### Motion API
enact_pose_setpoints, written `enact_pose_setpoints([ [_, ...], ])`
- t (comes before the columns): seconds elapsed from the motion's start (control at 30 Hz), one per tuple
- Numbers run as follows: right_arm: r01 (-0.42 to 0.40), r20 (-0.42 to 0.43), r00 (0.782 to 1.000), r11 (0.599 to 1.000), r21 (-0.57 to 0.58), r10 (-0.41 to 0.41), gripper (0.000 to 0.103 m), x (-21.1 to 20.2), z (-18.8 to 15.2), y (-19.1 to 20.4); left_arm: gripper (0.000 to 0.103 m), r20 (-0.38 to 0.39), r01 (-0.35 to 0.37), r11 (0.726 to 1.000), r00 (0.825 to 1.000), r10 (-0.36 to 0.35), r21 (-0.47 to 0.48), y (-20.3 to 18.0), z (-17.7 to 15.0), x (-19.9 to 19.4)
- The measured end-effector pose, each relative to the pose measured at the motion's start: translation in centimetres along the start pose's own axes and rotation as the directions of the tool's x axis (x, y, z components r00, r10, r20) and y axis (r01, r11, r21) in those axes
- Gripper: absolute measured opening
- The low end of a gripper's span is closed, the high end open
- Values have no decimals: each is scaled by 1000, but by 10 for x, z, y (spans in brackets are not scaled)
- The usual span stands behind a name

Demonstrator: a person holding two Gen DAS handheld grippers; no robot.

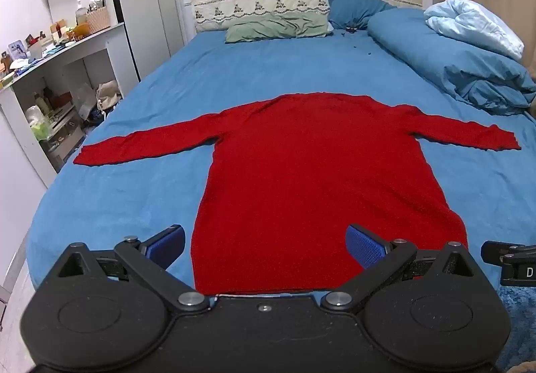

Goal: Fold small clothes

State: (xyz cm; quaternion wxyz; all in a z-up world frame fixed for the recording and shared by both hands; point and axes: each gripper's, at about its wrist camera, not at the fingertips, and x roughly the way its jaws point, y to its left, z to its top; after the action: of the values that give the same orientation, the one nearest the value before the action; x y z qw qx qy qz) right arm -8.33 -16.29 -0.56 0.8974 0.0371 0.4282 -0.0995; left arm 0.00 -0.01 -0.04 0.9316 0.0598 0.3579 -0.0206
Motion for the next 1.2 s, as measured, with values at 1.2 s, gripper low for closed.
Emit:
enact_pose_setpoints([
  [1.2, -1, -3, 1000, 1000, 7, 1, 103, 1, -1, -7, 103, 20, -11, 1000, 1000, 11, 4, -1, -2, -2],
])
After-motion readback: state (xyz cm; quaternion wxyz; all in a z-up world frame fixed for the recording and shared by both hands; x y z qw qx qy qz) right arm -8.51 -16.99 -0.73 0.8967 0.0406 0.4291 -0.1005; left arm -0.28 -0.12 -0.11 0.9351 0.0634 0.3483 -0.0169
